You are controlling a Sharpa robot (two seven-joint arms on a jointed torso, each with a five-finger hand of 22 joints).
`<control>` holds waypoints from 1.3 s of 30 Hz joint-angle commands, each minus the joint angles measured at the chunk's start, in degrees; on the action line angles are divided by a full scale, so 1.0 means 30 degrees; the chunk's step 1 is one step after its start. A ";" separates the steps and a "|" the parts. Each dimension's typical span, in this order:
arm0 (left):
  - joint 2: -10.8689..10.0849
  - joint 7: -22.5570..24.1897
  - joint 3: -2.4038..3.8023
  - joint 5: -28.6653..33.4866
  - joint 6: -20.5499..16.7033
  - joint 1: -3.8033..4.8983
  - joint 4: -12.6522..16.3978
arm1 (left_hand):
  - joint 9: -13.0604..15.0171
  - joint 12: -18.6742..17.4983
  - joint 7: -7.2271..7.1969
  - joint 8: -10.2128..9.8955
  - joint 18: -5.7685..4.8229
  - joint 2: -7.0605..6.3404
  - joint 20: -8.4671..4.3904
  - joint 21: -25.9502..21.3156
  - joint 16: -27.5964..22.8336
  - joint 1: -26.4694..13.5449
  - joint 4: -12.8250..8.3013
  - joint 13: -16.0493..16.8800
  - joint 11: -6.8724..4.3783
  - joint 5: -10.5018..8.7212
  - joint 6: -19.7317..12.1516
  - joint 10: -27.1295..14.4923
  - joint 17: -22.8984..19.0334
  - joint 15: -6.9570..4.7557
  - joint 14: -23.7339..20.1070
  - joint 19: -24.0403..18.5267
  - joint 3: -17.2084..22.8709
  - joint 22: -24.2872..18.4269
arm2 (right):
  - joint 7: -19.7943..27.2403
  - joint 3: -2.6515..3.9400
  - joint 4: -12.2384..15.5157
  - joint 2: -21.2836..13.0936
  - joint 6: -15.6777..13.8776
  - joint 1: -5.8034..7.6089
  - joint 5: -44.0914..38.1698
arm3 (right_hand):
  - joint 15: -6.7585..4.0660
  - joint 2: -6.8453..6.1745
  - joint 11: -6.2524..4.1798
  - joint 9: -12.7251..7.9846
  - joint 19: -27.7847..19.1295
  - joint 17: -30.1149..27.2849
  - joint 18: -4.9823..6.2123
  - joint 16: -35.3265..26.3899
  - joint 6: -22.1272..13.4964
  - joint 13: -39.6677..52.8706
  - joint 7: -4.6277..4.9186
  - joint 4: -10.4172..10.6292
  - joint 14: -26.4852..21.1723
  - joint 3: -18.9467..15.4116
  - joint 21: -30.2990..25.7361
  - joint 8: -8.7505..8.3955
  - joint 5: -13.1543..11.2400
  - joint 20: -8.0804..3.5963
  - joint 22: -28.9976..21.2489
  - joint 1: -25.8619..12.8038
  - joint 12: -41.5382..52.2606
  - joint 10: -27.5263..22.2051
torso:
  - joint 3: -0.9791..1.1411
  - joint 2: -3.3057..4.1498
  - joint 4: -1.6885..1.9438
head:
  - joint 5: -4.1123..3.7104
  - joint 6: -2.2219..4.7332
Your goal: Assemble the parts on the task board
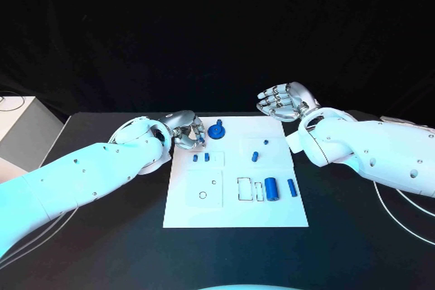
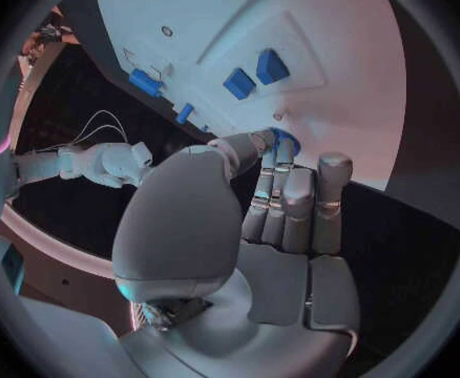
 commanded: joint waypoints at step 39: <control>0.0605 -0.0813 -0.0370 -0.0526 0.1343 0.0008 -0.0641 | 0.0023 -0.0265 0.0024 -0.0146 -0.0196 0.0067 0.0022 -0.0137 -0.0063 -0.0194 -0.0091 -0.0021 0.0015 -0.0097 0.0126 0.0141 -0.0200 0.0001 -0.0253 -0.0181 -0.0044 -0.0088 | 0.0276 -0.0006 0.0139 -0.0056 -0.0118 -0.0044 -0.0467 | -0.0025 0.0034 0.0000 -0.0059 -0.0016 -0.0100 0.0221 -0.0134 0.0205 -0.0010 0.1265 -0.0075 0.0156 -0.0104 -0.0017 -0.0124 0.0090 0.0045 -0.0130 -0.0159 -0.0169 0.0145 | -0.0017 0.0025 0.0017 | -0.0127 -0.0230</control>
